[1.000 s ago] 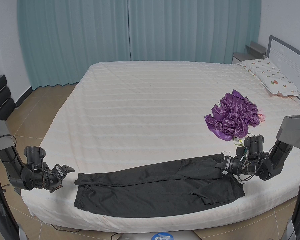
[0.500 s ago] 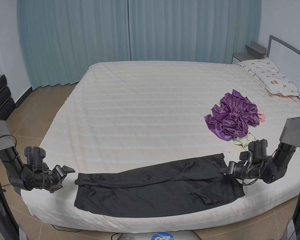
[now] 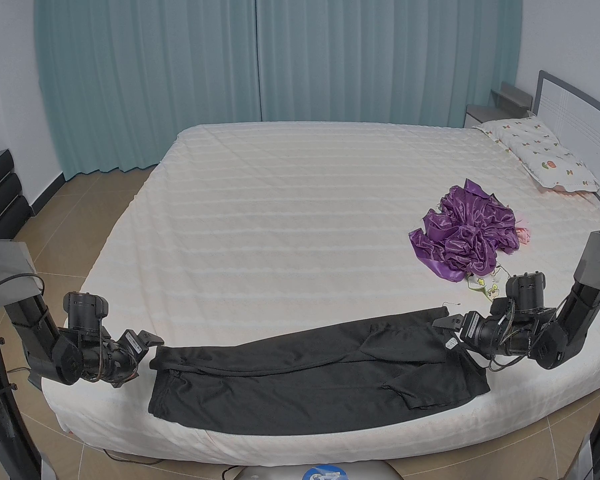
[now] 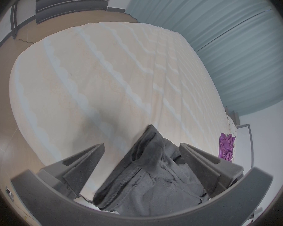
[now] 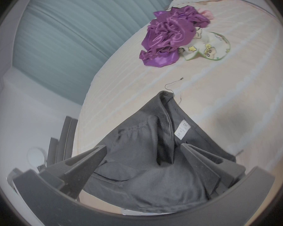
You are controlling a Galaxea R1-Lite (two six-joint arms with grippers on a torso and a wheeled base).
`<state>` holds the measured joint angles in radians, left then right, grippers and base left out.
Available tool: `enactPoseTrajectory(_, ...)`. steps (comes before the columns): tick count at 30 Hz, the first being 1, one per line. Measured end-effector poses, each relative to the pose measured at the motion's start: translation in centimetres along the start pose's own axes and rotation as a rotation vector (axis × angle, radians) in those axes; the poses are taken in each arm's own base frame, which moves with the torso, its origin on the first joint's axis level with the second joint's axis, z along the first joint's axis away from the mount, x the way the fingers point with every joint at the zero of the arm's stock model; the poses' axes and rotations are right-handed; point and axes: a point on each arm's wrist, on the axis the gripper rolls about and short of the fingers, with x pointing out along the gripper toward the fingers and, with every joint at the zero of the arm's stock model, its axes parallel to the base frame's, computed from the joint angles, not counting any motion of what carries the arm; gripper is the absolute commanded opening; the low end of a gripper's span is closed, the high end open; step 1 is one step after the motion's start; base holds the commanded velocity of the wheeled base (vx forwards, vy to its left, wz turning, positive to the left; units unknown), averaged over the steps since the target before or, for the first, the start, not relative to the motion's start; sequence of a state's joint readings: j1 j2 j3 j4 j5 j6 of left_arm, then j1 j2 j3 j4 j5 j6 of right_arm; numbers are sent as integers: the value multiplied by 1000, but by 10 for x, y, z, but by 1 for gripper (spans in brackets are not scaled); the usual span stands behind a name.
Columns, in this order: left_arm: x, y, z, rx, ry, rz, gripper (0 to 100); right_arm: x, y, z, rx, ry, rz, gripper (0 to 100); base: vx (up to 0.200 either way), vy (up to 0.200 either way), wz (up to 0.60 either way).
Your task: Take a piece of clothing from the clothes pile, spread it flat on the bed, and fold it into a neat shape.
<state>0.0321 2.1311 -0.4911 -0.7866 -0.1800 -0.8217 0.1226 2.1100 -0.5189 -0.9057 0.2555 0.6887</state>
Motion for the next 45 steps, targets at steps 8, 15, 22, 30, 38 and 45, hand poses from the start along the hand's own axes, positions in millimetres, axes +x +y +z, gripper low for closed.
enactPoseTrajectory(8,7,-16,-10,4,-13,1,0,-14,14,-17,141,-51,-63,100,0,0,0)
enactPoseTrajectory(15,13,-19,-11,-7,-44,26,0,-15,22,-34,217,-19,-77,100,0,0,0)
enactPoseTrajectory(22,14,-21,-10,-33,-55,22,0,-3,31,-46,279,-11,-93,100,0,0,0)
enactPoseTrajectory(30,11,-24,-8,-39,-67,8,0,13,37,-49,284,-19,-100,100,0,0,0)
enactPoseTrajectory(38,9,-26,-7,-43,-73,1,0,30,39,-45,288,-47,-104,100,0,0,0)
enactPoseTrajectory(45,9,-26,-7,-43,-74,-1,0,46,37,-44,283,-86,-138,0,0,0,0)
